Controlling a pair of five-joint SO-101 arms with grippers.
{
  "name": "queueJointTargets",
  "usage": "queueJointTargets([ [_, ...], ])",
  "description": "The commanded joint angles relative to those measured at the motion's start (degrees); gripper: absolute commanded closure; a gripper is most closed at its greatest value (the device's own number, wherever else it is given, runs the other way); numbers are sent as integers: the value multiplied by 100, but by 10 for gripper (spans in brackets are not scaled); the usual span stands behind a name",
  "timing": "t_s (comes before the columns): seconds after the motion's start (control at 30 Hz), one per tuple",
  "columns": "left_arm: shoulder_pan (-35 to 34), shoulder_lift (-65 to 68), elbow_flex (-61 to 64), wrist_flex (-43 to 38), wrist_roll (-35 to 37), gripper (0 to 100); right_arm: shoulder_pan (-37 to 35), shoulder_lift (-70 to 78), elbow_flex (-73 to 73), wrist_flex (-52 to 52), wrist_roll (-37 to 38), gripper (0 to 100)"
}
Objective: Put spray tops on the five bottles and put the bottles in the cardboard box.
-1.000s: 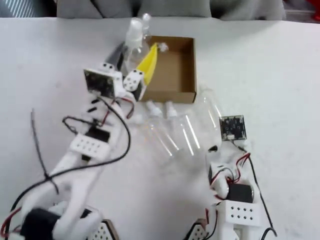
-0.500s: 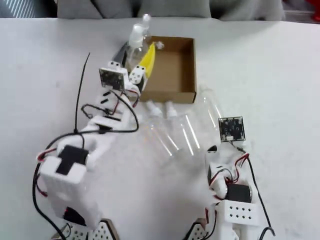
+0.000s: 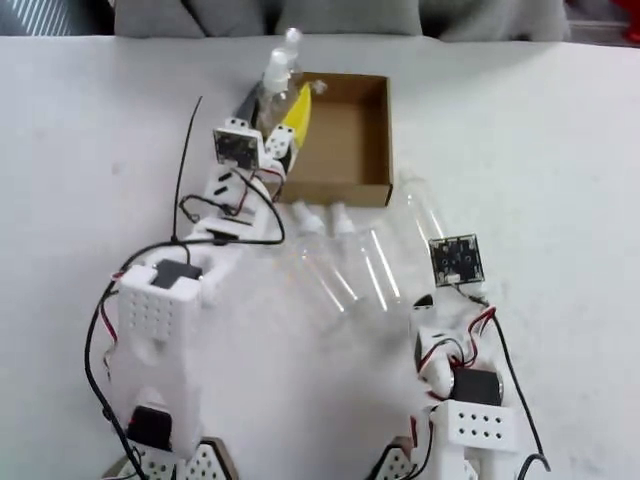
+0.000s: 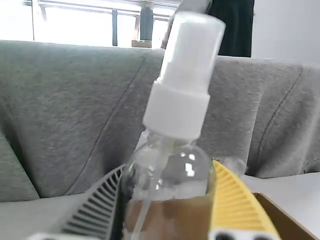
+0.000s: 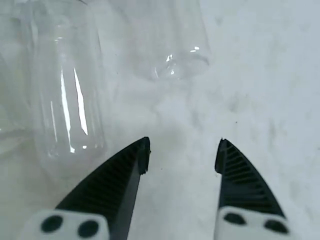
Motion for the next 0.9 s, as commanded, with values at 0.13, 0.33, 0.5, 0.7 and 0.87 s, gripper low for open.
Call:
queueJointTargets([
  [0.13, -92, 40, -360, -114, -9, 895, 22, -57, -53, -101, 79, 811],
  [0.33, -154, 84, -607, 396, 18, 895, 22, -57, -53, -101, 79, 811],
  [0.5, -154, 418, -1081, 738, -9, 895, 13, -57, -53, -101, 79, 811],
  [0.7, -154, 673, -1319, 765, -18, 895, 13, -57, -44, -92, 79, 811],
  [0.87, -136, 699, -1284, 774, -18, 895, 13, -57, -44, -92, 79, 811],
])
